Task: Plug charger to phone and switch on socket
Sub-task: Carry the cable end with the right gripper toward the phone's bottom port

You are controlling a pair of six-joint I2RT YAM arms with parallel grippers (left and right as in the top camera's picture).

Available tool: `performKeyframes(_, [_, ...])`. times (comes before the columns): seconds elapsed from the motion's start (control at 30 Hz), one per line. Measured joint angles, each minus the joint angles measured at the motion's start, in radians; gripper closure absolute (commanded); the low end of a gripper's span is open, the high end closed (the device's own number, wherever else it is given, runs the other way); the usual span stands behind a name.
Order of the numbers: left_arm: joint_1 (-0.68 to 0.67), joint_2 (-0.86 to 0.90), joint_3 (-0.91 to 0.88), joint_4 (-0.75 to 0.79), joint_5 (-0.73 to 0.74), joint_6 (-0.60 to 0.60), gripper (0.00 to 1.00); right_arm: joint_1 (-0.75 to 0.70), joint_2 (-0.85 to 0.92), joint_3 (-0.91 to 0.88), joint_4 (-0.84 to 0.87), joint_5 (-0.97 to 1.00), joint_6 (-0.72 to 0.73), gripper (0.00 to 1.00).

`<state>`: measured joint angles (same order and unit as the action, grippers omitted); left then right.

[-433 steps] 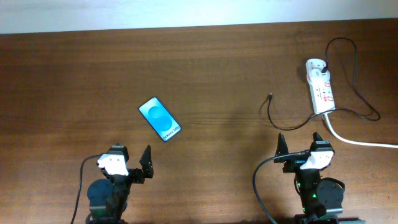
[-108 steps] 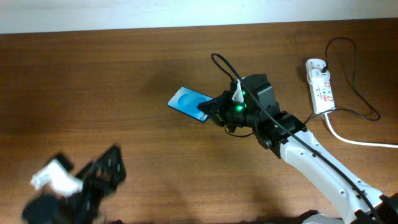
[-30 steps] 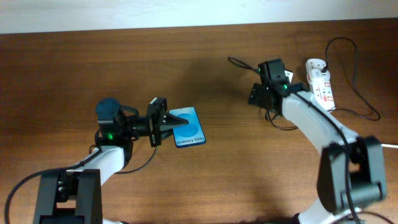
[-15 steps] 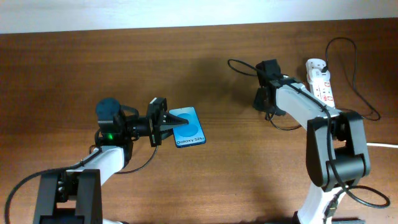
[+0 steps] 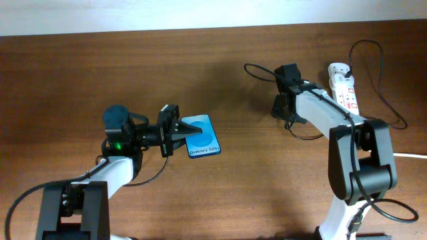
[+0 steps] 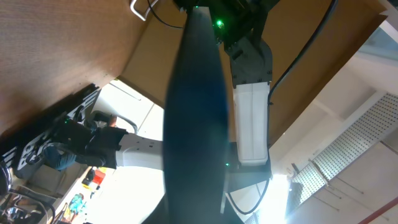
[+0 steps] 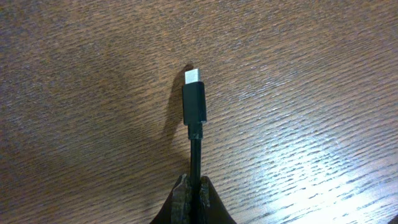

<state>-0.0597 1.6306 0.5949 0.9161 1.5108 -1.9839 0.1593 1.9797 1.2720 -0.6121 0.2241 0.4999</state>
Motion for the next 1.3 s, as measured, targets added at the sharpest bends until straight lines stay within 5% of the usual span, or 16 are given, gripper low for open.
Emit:
performKeyframes(0.23, [0.0,0.0,0.0,0.0,-0.02,0.0,1.0,0.0,0.0,0.039,-0.041,-0.047,0.0,0.96])
performKeyframes(0.33, [0.0,0.0,0.0,0.0,-0.026,0.0,1.0,0.0,-0.035,0.089,-0.199,-0.119,-0.025,0.96])
performKeyframes(0.57, [0.07,0.0,0.0,0.0,-0.052,0.129,1.0,0.0,-0.508,0.148,-0.582,-0.56,-0.282,0.96])
performKeyframes(0.83, [0.042,0.069,0.132,0.002,-0.089,0.238,1.0,0.0,-0.822,0.149,-0.735,-0.715,-0.349,0.96])
performKeyframes(0.97, [-0.053,0.171,0.279,0.001,-0.12,0.257,1.0,0.0,-0.936,0.042,-0.717,-0.755,-0.338,0.95])
performKeyframes(1.1, [-0.075,0.212,0.333,0.0,-0.136,0.261,1.0,0.033,-0.991,-0.197,-0.461,-0.82,-0.257,0.96])
performKeyframes(1.3, [-0.075,0.214,0.335,0.0,-0.186,0.273,1.0,0.303,-0.974,-0.294,-0.199,-0.719,-0.087,0.96])
